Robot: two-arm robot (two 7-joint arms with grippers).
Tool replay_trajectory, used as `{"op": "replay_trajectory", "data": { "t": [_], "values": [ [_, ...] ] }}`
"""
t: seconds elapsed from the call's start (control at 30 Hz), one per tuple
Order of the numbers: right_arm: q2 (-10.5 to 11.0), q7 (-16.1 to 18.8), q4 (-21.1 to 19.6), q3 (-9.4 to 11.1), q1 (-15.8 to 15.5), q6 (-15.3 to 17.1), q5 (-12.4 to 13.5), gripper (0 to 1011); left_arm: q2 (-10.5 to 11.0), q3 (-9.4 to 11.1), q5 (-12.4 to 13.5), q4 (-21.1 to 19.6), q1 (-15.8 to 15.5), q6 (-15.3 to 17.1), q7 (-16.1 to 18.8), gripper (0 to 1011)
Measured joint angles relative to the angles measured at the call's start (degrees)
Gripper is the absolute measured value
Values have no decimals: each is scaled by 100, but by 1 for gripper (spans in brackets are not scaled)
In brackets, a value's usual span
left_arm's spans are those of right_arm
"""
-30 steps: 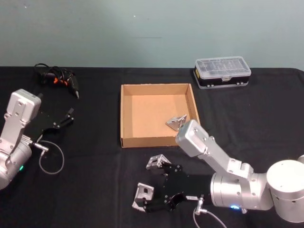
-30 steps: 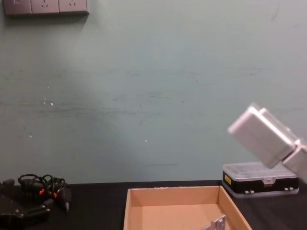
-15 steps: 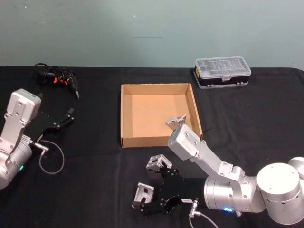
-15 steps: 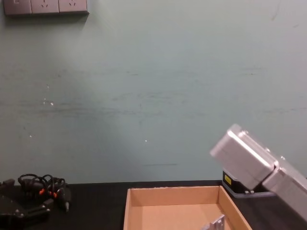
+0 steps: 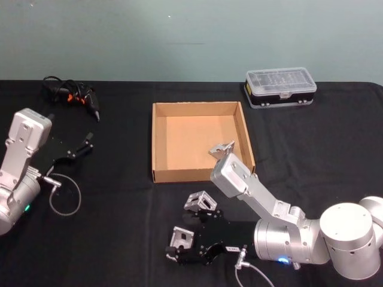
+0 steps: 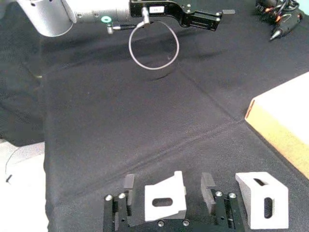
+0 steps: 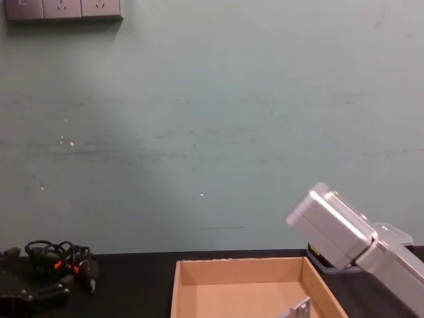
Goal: Use one hand to pick up the angle iron from the table and place it into the box.
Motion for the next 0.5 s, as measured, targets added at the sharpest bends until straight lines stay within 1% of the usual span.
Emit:
{"op": "replay_trajectory", "data": {
  "t": [0.2,0.23,0.27,0.33,0.4,0.5],
  "values": [
    [-5,-2,9,26,-21,-29,39,720,0,0,0,0,0,0,0,1000],
    [-4,-1,9,28,-23,-30,43,661,0,0,0,0,0,0,0,1000],
    [-2,-2,8,33,-27,-31,50,661,0,0,0,0,0,0,0,1000],
    [4,-3,7,39,-31,-32,57,582,0,0,0,0,0,0,0,1000],
    [14,-5,4,42,-35,-33,64,541,0,0,0,0,0,0,0,1000],
    [22,-6,-5,43,-40,-33,66,417,0,0,0,0,0,0,0,1000]
  ]
}}
